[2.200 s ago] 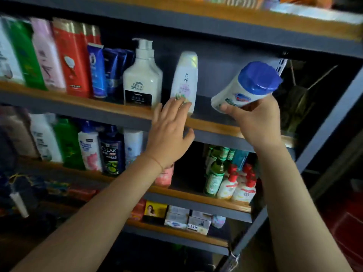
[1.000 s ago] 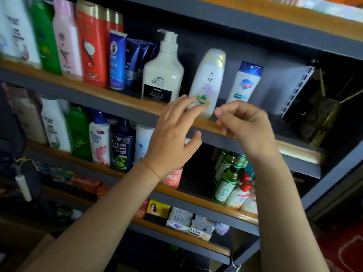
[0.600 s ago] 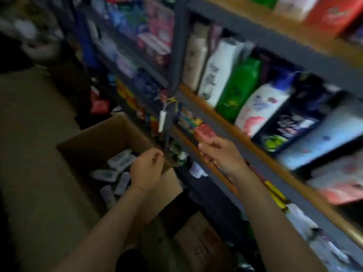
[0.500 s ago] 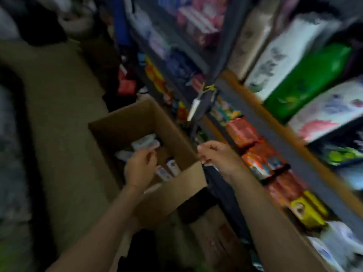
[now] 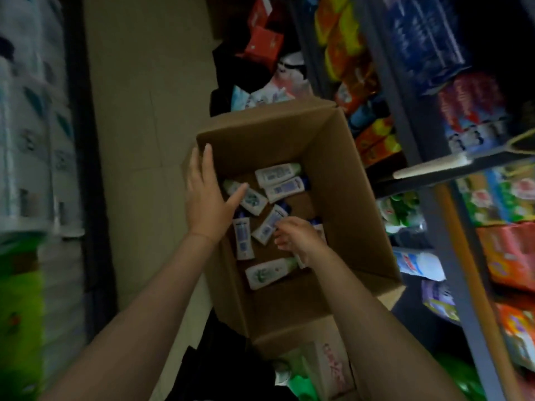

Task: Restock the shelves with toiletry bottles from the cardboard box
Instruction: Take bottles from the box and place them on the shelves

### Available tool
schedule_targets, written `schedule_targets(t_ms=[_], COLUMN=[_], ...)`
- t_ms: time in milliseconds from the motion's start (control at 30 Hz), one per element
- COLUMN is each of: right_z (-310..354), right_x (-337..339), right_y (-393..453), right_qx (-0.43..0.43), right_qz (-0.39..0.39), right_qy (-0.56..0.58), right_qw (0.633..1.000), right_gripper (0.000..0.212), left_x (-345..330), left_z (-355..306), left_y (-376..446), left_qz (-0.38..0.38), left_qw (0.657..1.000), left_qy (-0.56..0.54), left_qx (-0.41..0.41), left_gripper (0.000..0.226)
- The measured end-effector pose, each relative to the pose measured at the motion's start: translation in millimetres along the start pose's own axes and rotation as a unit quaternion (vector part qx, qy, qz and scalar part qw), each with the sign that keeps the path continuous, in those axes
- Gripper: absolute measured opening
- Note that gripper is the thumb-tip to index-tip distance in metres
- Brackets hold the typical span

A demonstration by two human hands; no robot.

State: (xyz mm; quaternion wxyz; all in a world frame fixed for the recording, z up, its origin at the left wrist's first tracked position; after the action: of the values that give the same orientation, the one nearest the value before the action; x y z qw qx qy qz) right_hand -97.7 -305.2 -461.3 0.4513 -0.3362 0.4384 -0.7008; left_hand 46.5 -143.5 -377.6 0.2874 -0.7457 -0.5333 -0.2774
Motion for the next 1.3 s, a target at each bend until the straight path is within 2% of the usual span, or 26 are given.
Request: schedule_targets(t_ms=[133, 200, 267, 333, 467, 600, 733, 833, 867, 933, 967, 1033, 1133, 1167, 1233, 1300], right_z=[-5, -21, -37, -49, -61, -68, -73, -76, -78, -75, -70, -53, -21, -6, 23, 47], right_x=[-16, -23, -29, -37, -47, -46, -44, -42, -42, -42, -43, -42, -39, -36, -28, -18], right_y=[71, 98, 120, 137, 161, 180, 183, 175, 173, 164, 156, 133, 88, 67, 14, -51], right_qx=[-0.077, -0.145, -0.174, -0.180, -0.159, -0.155, -0.192, -0.188, -0.182, -0.162, -0.149, -0.108, -0.031, 0.009, 0.115, 0.229], right_qz=[-0.047, -0.059, -0.063, -0.062, -0.085, -0.126, -0.114, -0.102, -0.095, -0.075, -0.057, -0.033, -0.016, -0.015, -0.023, -0.040], right_qy=[0.013, -0.037, -0.059, -0.051, -0.036, -0.030, -0.024, 0.038, 0.090, 0.183, 0.206, 0.214, 0.200, 0.183, 0.131, 0.052], right_qw=[0.996, 0.987, 0.981, 0.980, 0.983, 0.979, 0.974, 0.976, 0.975, 0.967, 0.965, 0.970, 0.979, 0.983, 0.984, 0.971], right_gripper=[0.023, 0.038, 0.055, 0.055, 0.041, 0.051, 0.066, 0.076, 0.074, 0.055, 0.049, 0.051, 0.061, 0.063, 0.059, 0.049], left_x=[-11, -17, -21, -23, -24, -23, -22, -21, -21, -21, -20, -15, -3, -1, 1, 2], left_z=[14, 19, 20, 21, 24, 28, 29, 30, 29, 28, 27, 23, 0, -9, -29, -52], left_y=[27, 26, 27, 28, 28, 28, 27, 27, 26, 25, 25, 24, 13, 7, -7, -23], left_qz=[0.023, 0.021, 0.011, -0.001, -0.014, -0.020, -0.022, -0.024, -0.025, -0.023, -0.022, -0.026, -0.063, -0.067, -0.029, 0.043], left_qw=[0.999, 0.998, 0.997, 0.996, 0.995, 0.995, 0.995, 0.995, 0.996, 0.996, 0.996, 0.999, 0.986, 0.981, 0.991, 0.990], left_qy=[-0.016, -0.049, -0.068, -0.080, -0.092, -0.091, -0.093, -0.093, -0.090, -0.084, -0.080, -0.028, 0.116, 0.126, 0.051, -0.130], left_qx=[0.023, 0.039, 0.037, 0.034, 0.033, 0.022, 0.014, 0.014, 0.014, 0.017, 0.020, 0.015, -0.098, -0.134, -0.123, -0.017], left_gripper=[0.107, 0.110, 0.111, 0.109, 0.100, 0.095, 0.094, 0.095, 0.095, 0.093, 0.092, 0.087, 0.058, 0.047, 0.036, 0.041])
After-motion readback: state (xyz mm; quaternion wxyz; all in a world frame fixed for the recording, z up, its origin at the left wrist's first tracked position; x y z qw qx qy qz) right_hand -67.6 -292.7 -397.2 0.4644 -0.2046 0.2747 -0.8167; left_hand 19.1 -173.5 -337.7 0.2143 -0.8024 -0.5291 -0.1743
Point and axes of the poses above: each hand's wrist, its own y-axis towards the middle knuckle, its own x-axis out of the back of the hand, z = x × y, the point moved 6 cm from there along y, towards the middle knuckle, and after that the axes turned 3 degrees about -x, right-handed, at the moved point
